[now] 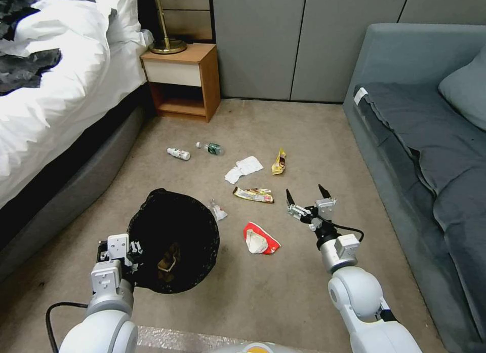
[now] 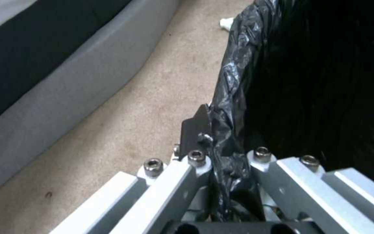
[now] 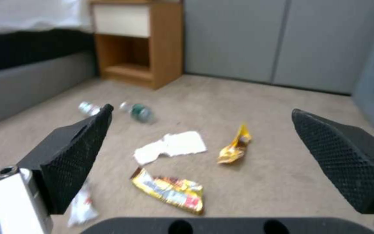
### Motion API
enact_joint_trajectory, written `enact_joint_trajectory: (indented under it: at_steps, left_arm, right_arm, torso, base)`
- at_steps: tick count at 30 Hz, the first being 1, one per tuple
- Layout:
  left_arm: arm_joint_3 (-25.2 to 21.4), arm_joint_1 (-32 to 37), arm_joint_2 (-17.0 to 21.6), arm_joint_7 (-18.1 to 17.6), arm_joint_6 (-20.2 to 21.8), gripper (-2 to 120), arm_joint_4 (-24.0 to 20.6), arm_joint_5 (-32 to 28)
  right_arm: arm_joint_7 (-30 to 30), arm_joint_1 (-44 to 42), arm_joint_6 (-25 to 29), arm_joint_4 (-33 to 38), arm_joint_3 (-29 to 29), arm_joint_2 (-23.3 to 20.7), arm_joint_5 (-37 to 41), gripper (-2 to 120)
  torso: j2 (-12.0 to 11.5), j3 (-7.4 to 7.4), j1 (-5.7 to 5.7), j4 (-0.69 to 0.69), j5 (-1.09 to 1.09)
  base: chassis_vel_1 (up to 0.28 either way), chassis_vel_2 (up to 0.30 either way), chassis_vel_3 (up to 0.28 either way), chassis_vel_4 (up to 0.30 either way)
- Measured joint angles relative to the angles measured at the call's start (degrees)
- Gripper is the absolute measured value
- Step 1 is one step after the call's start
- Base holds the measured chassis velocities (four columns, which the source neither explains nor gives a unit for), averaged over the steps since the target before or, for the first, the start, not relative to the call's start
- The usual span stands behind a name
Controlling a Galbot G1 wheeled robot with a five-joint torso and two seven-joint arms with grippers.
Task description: Pick up the trash bin, then pick up the garbage from the floor and place it into the trash bin.
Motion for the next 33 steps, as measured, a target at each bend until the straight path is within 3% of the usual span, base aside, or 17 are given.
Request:
enact_joint_trajectory:
  at_steps: [5,7,23,33]
  left_arm:
    - [0.0,0.1,0.0,0.0,0.0,1,0.3,0.0]
    - [-0.1,0.1,0.0,0.0,0.0,1,0.6,0.1]
    - [-0.4,0.5,-0.3,0.0,0.2,1,1.0,0.8]
    - [-0.3,1.4,-0.6,-0.1,0.1,1,1.0,1.4]
  right_arm:
    - [-3.2,1.1,-0.3,-2.4,-1.1,-1.3,-0.8,100]
    - [-3.9,3.5,-0.4,-6.9,-3.0,-1.7,-1.4,100]
    - [-6.0,13.5,-2.8,-23.9,-10.0,0.7,-4.0,100]
    - [-8.0,18.6,0.9,-36.0,-10.9,3.4,-8.2,100]
  torso:
    - [0.0,0.00,0.00,0.00,-0.01]
    - [0.0,0.00,0.00,0.00,0.00]
    - [0.0,0.00,0.00,0.00,0.00]
    - [0.0,0.00,0.00,0.01,0.00]
  base:
    - [0.000,0.000,0.000,0.000]
    - [0.000,0.000,0.000,0.000]
    - [0.000,0.000,0.000,0.000]
    - [0.000,0.000,0.000,0.000]
